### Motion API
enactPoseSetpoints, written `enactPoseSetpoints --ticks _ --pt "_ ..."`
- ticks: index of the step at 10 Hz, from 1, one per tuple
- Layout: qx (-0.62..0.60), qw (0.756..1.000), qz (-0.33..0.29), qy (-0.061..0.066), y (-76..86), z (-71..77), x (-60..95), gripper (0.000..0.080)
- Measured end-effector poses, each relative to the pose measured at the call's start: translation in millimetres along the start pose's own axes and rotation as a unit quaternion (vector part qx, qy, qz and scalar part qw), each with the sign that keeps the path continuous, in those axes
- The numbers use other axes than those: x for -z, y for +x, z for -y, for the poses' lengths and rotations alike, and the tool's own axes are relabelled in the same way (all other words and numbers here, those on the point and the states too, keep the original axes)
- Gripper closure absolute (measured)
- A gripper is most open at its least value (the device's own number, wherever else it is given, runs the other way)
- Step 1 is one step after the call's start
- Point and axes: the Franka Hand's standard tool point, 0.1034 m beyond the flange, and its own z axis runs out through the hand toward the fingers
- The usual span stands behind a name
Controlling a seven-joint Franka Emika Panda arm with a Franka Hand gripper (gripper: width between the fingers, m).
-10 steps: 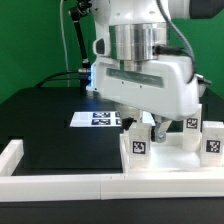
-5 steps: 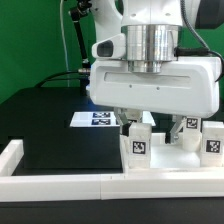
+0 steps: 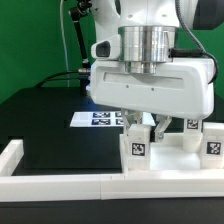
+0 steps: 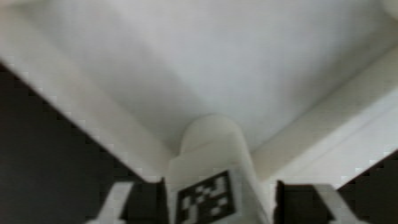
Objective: Assemble square table
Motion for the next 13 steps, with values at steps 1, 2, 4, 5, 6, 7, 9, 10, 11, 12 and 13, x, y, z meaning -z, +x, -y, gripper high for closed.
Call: enactPoseSetpoints --ticks 1,2,4,5,6,7,9,10,11,12,13 --pt "-0.022 1.0 0.001 0.0 -1.9 1.0 -0.7 0.0677" --pt "-0.036 0.999 0.001 0.0 -2.0 0.8 -0.9 0.0773" --pt "-0.034 0.999 0.002 -0.001 -2.7 0.6 -1.3 0.0789" --pt "-0.034 0.999 0.002 -0.001 -2.9 0.5 -1.4 0.0798" --pt "-0.034 0.999 0.002 -0.001 -3.0 0.5 -1.5 0.0798" --pt "-0.034 0.999 0.002 -0.001 -3.0 0.5 -1.5 0.0798" --pt "-0.042 0.999 0.013 0.014 0.9 5.4 17.2 0.0771" --pt "-0.043 0.999 0.011 0.026 1.8 10.6 32.1 0.0596" --pt "-0.044 0.998 0.01 0.035 2.8 14.2 43.9 0.0415" --pt "-0.046 0.998 0.008 0.045 4.9 17.2 55.7 0.0415" --pt "-0.048 0.997 0.007 0.054 7.4 19.2 69.0 0.028"
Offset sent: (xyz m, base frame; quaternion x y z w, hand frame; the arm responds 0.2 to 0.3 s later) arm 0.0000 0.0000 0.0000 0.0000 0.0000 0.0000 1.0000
